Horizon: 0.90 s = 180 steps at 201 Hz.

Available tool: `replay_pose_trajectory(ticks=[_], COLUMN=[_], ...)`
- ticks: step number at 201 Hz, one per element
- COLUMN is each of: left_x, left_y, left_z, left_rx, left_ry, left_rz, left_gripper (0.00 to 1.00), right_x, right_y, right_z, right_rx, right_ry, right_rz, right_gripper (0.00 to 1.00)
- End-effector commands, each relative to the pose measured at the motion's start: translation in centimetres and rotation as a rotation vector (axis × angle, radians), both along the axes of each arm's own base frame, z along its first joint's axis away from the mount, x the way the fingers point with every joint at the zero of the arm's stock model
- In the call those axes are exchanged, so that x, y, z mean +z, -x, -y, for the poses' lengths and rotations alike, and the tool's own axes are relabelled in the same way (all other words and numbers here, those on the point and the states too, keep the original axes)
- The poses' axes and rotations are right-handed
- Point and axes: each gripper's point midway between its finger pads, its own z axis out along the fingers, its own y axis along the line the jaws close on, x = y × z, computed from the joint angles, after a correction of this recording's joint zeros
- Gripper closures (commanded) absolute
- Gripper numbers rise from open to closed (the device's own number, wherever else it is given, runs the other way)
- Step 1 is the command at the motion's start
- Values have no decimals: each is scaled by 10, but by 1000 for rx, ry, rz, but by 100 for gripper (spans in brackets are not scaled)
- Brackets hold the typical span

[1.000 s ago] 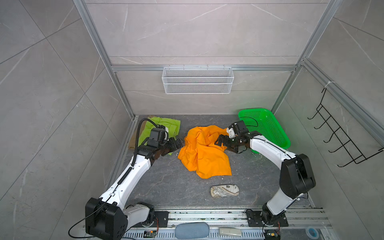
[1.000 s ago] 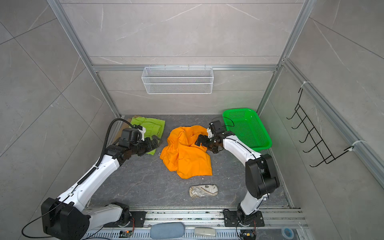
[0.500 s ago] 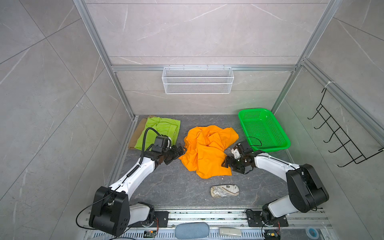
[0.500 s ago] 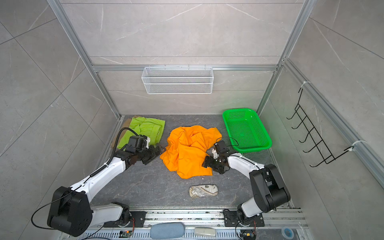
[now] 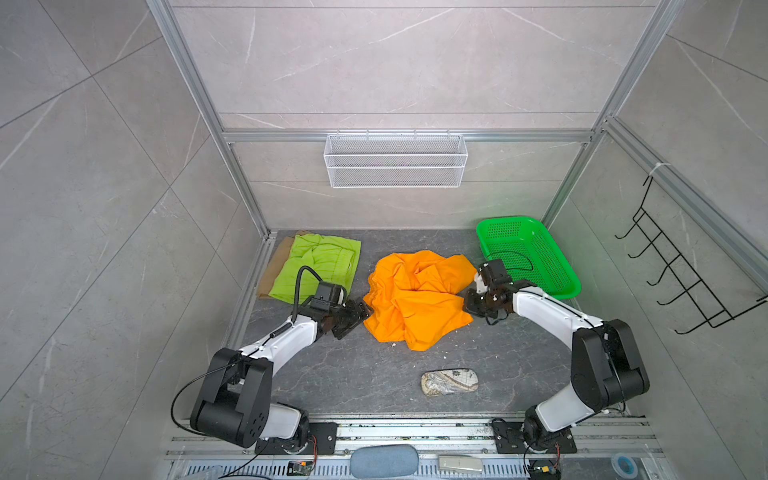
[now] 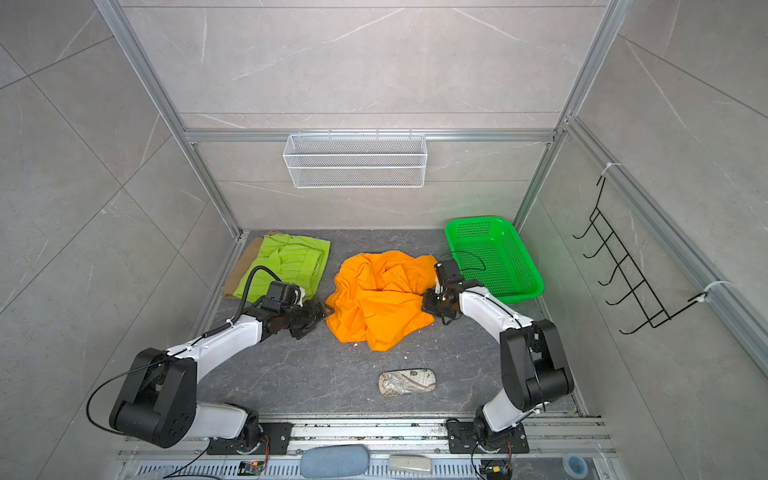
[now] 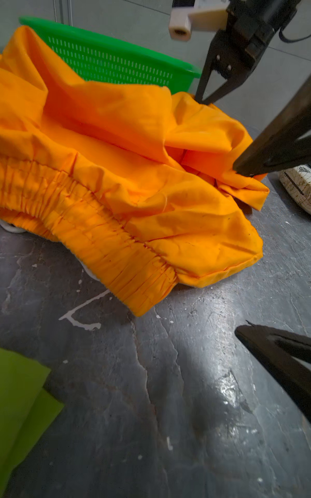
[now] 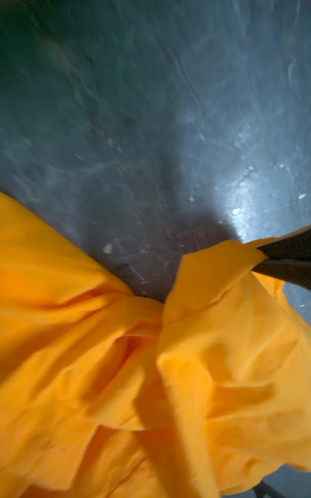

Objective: Fold and stack the shorts
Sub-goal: 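Lay the orange shorts on the table and spread them with both grippers, then grasp the orange shorts waistband with the left gripper and a hem with the right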

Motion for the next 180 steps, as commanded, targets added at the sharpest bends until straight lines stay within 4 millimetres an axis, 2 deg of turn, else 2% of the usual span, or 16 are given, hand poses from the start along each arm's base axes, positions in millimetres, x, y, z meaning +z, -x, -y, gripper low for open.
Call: replay_pose_trajectory(ticks=[1, 8, 30, 52, 69, 87, 101, 134, 156, 180], left_x=[-1, -3, -9, -20, -30, -40, -45, -52, -49, -37], left_y=[-9, -10, -16, -23, -28, -34, -37, -39, -37, -36], left_z=[10, 13, 16, 19, 24, 27, 27, 26, 26, 23], left_rx=[49, 55, 62, 81, 83, 83, 81, 53, 39, 32], left_ry=[97, 104, 91, 107, 119, 116, 99, 67, 58, 40], left_rz=[13, 12, 1, -17, -34, -46, -41, -39, -31, -7], left_gripper=[15, 17, 19, 21, 27, 38, 48, 82, 99, 100], right_x=[-8, -7, 3, 20, 30, 32, 28, 11, -2, -10], right_y=[3, 3, 8, 18, 30, 46, 60, 87, 98, 103], right_z=[16, 16, 19, 21, 11, -5, -26, -72, -100, -133], right_rx=[-10, -11, -13, -2, 36, 93, 147, 251, 306, 359], right_ry=[75, 76, 86, 90, 71, 55, 5, -46, -7, 50], right_rz=[-56, -55, -36, 2, 32, 43, 42, 30, 24, 41], right_gripper=[89, 84, 57, 43, 34, 28, 22, 15, 14, 14])
